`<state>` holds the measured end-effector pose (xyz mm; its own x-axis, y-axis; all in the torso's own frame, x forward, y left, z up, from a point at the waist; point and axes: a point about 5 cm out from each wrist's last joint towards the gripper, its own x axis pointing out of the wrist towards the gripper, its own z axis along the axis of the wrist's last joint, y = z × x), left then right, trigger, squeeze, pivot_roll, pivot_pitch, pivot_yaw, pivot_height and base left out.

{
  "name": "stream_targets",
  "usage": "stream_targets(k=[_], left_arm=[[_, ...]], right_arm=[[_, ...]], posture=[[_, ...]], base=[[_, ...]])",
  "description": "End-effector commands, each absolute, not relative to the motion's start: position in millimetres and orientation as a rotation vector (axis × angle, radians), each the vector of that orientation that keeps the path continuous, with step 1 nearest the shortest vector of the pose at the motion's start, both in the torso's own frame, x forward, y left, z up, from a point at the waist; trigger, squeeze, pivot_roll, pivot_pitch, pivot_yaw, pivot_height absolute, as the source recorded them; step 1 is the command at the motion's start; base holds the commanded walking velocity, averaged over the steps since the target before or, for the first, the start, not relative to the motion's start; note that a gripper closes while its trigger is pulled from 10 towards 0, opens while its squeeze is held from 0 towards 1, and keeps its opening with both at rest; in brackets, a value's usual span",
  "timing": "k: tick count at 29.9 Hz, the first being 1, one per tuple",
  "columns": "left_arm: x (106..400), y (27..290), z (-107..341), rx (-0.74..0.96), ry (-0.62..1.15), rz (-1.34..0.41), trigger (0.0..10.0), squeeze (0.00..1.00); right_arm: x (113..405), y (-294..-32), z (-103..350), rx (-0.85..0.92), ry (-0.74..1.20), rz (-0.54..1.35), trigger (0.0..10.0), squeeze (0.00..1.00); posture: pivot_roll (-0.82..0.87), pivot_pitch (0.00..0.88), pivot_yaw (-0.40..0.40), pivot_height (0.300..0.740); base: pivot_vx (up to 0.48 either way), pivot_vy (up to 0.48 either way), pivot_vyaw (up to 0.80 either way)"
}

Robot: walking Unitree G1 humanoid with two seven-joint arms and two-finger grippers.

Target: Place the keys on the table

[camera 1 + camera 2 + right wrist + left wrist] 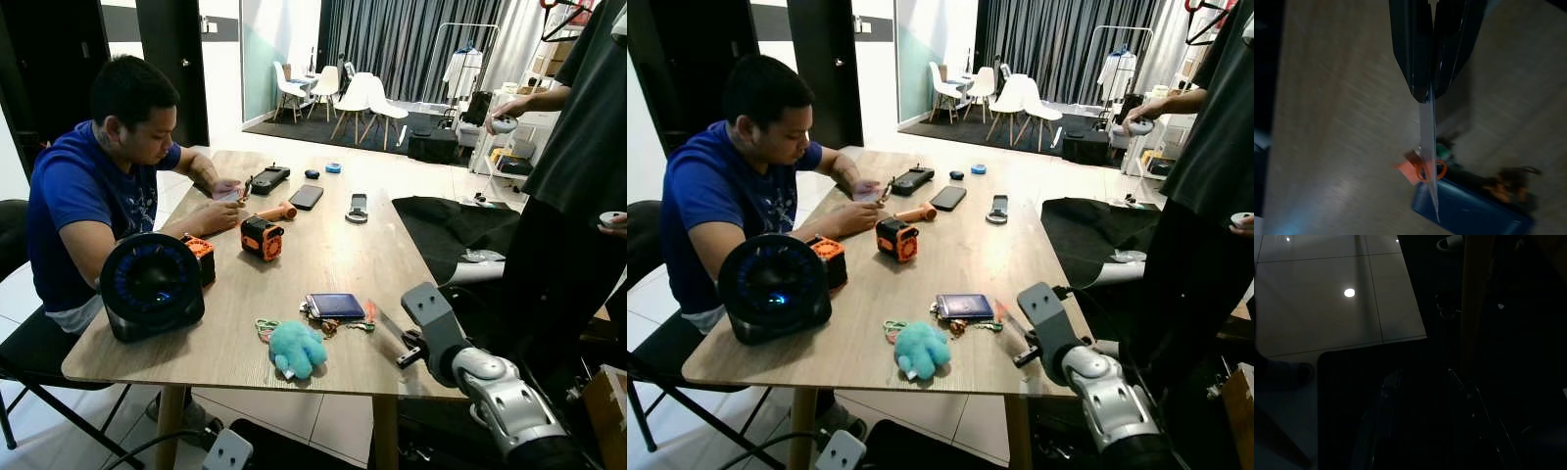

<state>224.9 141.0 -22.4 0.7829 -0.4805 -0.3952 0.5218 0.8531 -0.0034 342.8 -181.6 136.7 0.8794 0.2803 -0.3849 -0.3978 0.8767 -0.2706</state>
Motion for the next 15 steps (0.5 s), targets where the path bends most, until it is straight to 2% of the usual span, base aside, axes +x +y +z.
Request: stream_targets(k=[1,11,15], left_arm=[[224,138,-23,0.103,0.405,-0.547,10.0,0.0],[222,139,-24,0.105,0.408,-0.549,10.0,0.0],[222,139,-24,0.108,0.409,-0.551,10.0,0.0]], right_arm=[[342,-178,134,-0.357,0.355,0.387,10.0,0.0],[334,-146,127,-0.359,0.365,0.566,10.0,0.0],[332,-142,125,-0.367,0.376,0.592,10.0,0.0]], posture=[[0.04,0.041,-0.055,0.74],[0.04,0.041,-0.055,0.74],[0.04,0.042,-0.055,0.74]], base=[[0.0,0.0,0.0],[0.0,0.0,0.0],[0.0,0.0,0.0]])
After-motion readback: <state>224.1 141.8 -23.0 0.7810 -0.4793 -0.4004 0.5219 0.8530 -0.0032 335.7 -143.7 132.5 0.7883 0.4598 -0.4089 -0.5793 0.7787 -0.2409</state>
